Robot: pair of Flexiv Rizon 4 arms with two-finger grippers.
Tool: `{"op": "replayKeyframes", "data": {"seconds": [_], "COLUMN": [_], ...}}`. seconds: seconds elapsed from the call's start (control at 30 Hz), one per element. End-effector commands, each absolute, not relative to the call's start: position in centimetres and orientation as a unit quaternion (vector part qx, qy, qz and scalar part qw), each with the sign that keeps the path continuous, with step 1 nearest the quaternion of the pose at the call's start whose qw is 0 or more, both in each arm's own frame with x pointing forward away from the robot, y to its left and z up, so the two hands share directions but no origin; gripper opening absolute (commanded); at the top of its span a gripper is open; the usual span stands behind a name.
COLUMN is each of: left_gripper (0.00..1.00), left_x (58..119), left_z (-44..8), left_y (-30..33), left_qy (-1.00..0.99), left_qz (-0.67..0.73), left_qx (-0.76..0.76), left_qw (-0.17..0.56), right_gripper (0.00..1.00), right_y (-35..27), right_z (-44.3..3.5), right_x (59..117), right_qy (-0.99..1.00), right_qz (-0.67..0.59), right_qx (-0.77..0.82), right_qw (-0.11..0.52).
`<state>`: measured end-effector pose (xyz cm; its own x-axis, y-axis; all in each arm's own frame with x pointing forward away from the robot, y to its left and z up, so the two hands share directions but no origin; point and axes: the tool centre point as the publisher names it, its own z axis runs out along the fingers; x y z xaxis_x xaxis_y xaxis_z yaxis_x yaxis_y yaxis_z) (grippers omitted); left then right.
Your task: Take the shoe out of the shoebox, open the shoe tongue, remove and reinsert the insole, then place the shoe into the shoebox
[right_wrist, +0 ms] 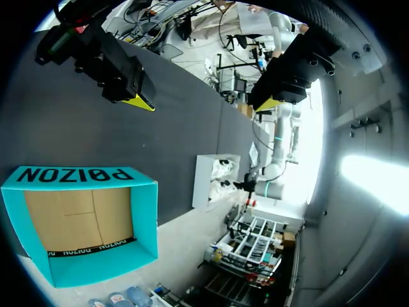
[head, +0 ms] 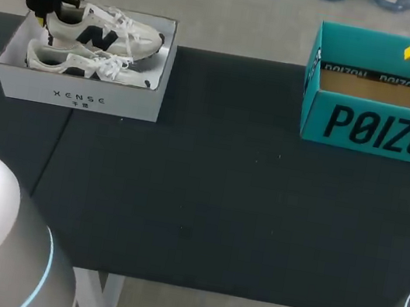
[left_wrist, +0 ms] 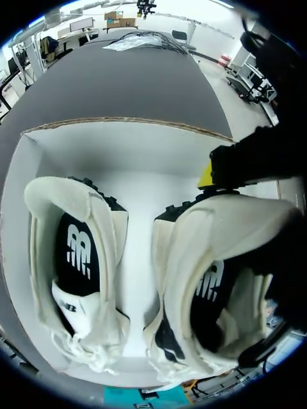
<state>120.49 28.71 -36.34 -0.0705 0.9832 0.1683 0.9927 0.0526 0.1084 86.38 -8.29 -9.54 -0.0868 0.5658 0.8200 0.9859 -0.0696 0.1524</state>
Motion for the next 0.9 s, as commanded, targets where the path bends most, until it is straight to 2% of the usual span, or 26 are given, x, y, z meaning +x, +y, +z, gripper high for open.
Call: {"op": "replayKeyframes", "data": {"seconds": [0.03, 0.3, 0.33, 0.4, 0.53, 0.73, 0.9], "left_gripper": [0.00, 0.00, 0.10, 1.00, 1.00, 1.00, 1.00], "left_x": [121.9, 121.0, 120.9, 120.7, 120.1, 118.2, 116.2], "left_z": [-38.3, -39.9, -39.9, -39.8, -38.3, -33.2, -30.5], "left_y": [29.0, 29.4, 29.4, 29.3, 29.2, 27.9, 26.3], "left_qy": [-0.725, -0.723, -0.720, -0.722, -0.739, -0.758, -0.751], "left_qz": [-0.082, -0.070, -0.062, -0.063, -0.052, -0.058, -0.060], "left_qx": [-0.683, -0.685, -0.689, -0.688, -0.671, -0.650, -0.657], "left_qw": [0.035, 0.048, 0.045, 0.049, 0.026, -0.007, -0.012], "right_gripper": [1.00, 1.00, 1.00, 1.00, 1.00, 1.00, 1.00], "right_y": [-8.3, -8.3, -8.3, -8.3, -8.3, -8.3, -8.3], "right_z": [-9.6, -9.6, -9.6, -9.6, -9.6, -9.6, -9.6], "right_x": [86.3, 86.3, 86.3, 86.3, 86.3, 86.3, 86.3], "right_qy": [-0.626, -0.626, -0.626, -0.626, -0.626, -0.626, -0.626], "right_qz": [-0.388, -0.388, -0.388, -0.388, -0.388, -0.388, -0.388], "right_qx": [-0.620, -0.620, -0.620, -0.620, -0.620, -0.620, -0.620], "right_qw": [0.269, 0.269, 0.269, 0.269, 0.269, 0.269, 0.269]}}
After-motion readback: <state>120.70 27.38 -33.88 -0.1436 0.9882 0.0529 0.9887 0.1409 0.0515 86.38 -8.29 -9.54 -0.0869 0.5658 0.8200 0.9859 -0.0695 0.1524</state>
